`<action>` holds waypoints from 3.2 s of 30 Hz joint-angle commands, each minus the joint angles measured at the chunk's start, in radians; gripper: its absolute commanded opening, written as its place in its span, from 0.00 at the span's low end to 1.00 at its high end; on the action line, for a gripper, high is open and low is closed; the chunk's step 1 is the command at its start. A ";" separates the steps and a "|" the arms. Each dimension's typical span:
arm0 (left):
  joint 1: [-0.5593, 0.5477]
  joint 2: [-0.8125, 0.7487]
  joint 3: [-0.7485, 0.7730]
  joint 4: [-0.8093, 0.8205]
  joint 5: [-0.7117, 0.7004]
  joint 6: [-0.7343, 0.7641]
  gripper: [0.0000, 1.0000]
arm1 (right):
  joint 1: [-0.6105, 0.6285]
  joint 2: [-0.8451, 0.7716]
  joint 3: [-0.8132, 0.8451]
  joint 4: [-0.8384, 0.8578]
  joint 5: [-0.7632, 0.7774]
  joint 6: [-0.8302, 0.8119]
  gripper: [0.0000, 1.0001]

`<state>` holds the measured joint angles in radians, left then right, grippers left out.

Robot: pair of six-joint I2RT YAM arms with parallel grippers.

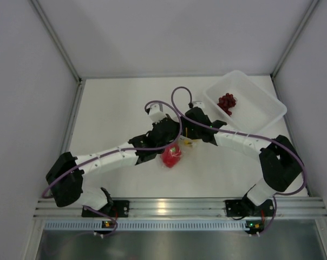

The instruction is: Open the zip-top bag and remove the fake food

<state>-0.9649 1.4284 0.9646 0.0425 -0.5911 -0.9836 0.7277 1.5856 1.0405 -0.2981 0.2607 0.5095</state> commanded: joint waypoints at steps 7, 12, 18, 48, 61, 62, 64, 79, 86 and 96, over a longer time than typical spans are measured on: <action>0.015 0.030 0.016 0.008 0.043 0.054 0.00 | 0.030 -0.164 0.033 0.067 -0.120 0.018 0.31; 0.015 -0.029 -0.021 0.016 0.025 0.062 0.00 | -0.036 -0.148 0.015 0.050 -0.094 0.027 0.28; 0.015 -0.083 -0.053 0.053 0.028 0.095 0.00 | -0.062 -0.085 0.023 0.027 -0.046 0.015 0.25; -0.015 0.047 -0.012 0.054 0.036 0.131 0.00 | -0.132 -0.340 0.021 0.057 -0.311 -0.016 0.24; -0.014 0.049 -0.009 0.054 0.040 0.106 0.00 | -0.204 -0.417 0.015 0.070 -0.403 -0.006 0.23; -0.015 0.041 -0.013 0.054 0.037 0.108 0.00 | -0.227 -0.420 0.022 0.047 -0.411 -0.011 0.23; -0.014 0.032 -0.020 0.054 0.034 0.111 0.00 | -0.295 -0.426 0.053 0.024 -0.420 -0.023 0.23; -0.003 -0.037 -0.023 0.030 0.134 0.146 0.00 | -0.829 -0.153 0.185 0.036 -0.275 0.003 0.29; 0.006 -0.080 -0.021 0.025 0.258 0.186 0.00 | -0.872 0.126 0.429 -0.059 -0.104 -0.060 0.34; 0.023 -0.129 -0.029 0.026 0.395 0.155 0.00 | -0.873 0.415 0.691 -0.118 -0.107 -0.132 0.41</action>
<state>-0.9447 1.3422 0.9257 0.0513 -0.2493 -0.8280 -0.1406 1.9705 1.6493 -0.3943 0.1375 0.4026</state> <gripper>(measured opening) 0.022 0.729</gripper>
